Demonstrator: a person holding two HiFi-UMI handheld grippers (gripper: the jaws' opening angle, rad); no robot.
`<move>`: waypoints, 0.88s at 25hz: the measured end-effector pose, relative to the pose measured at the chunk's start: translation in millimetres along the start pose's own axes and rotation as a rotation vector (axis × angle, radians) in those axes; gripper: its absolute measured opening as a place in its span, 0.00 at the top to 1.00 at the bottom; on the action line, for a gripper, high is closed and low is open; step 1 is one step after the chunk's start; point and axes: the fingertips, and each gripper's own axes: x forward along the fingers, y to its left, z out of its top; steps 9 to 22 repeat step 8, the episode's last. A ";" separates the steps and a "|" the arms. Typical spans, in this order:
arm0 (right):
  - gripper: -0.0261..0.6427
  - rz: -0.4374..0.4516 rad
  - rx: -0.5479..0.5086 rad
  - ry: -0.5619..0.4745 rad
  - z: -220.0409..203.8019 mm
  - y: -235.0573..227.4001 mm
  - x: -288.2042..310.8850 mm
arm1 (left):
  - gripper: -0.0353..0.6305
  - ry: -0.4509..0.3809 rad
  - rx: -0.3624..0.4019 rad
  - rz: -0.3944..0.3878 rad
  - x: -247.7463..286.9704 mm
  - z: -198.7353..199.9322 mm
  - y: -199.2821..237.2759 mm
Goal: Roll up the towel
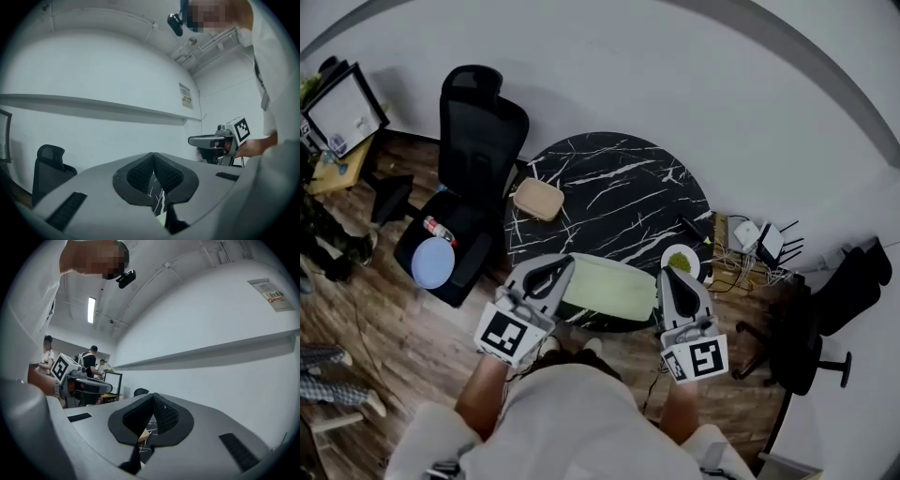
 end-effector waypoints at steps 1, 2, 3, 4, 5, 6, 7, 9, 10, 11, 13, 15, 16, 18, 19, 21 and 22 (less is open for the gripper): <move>0.97 -0.004 -0.001 0.001 -0.3 -1.3 -1.9 | 0.94 0.002 -0.005 -0.003 0.4 -0.6 -1.1; 0.97 -0.007 -0.001 0.001 -0.4 -2.7 -3.5 | 0.94 0.004 -0.009 -0.004 1.0 -1.2 -2.0; 0.97 -0.010 -0.002 0.000 -0.3 -3.8 -4.9 | 0.94 0.005 -0.011 -0.005 1.5 -1.4 -2.7; 0.97 -0.011 -0.002 0.001 -0.4 -4.4 -5.9 | 0.94 0.004 -0.012 -0.005 1.8 -1.4 -3.1; 0.97 -0.010 -0.003 0.002 -0.6 -4.7 -6.6 | 0.94 0.004 -0.012 -0.004 1.7 -1.4 -3.3; 0.97 -0.010 -0.005 0.004 -0.9 -5.0 -7.3 | 0.94 0.004 -0.012 -0.003 1.7 -1.3 -3.4; 0.97 -0.009 -0.006 0.007 -1.3 -5.3 -7.8 | 0.94 0.004 -0.013 -0.002 1.6 -1.3 -3.4; 0.97 -0.008 -0.008 0.009 -1.6 -5.6 -8.4 | 0.94 0.005 -0.014 -0.001 1.6 -1.3 -3.3; 0.97 -0.008 -0.008 0.009 -1.6 -5.6 -8.4 | 0.94 0.005 -0.014 -0.001 1.6 -1.3 -3.3; 0.97 -0.008 -0.008 0.009 -1.6 -5.6 -8.4 | 0.94 0.005 -0.014 -0.001 1.6 -1.3 -3.3; 0.97 -0.008 -0.008 0.009 -1.6 -5.6 -8.4 | 0.94 0.005 -0.014 -0.001 1.6 -1.3 -3.3; 0.97 -0.008 -0.008 0.009 -1.6 -5.6 -8.4 | 0.94 0.005 -0.014 -0.001 1.6 -1.3 -3.3; 0.97 -0.008 -0.008 0.009 -1.6 -5.6 -8.4 | 0.94 0.005 -0.014 -0.001 1.6 -1.3 -3.3; 0.97 -0.008 -0.008 0.009 -1.6 -5.6 -8.4 | 0.94 0.005 -0.014 -0.001 1.6 -1.3 -3.3; 0.97 -0.008 -0.008 0.009 -1.6 -5.6 -8.4 | 0.94 0.005 -0.014 -0.001 1.6 -1.3 -3.3; 0.97 -0.008 -0.008 0.009 -1.6 -5.6 -8.4 | 0.94 0.005 -0.014 -0.001 1.6 -1.3 -3.3; 0.97 -0.008 -0.008 0.009 -1.6 -5.6 -8.4 | 0.94 0.005 -0.014 -0.001 1.6 -1.3 -3.3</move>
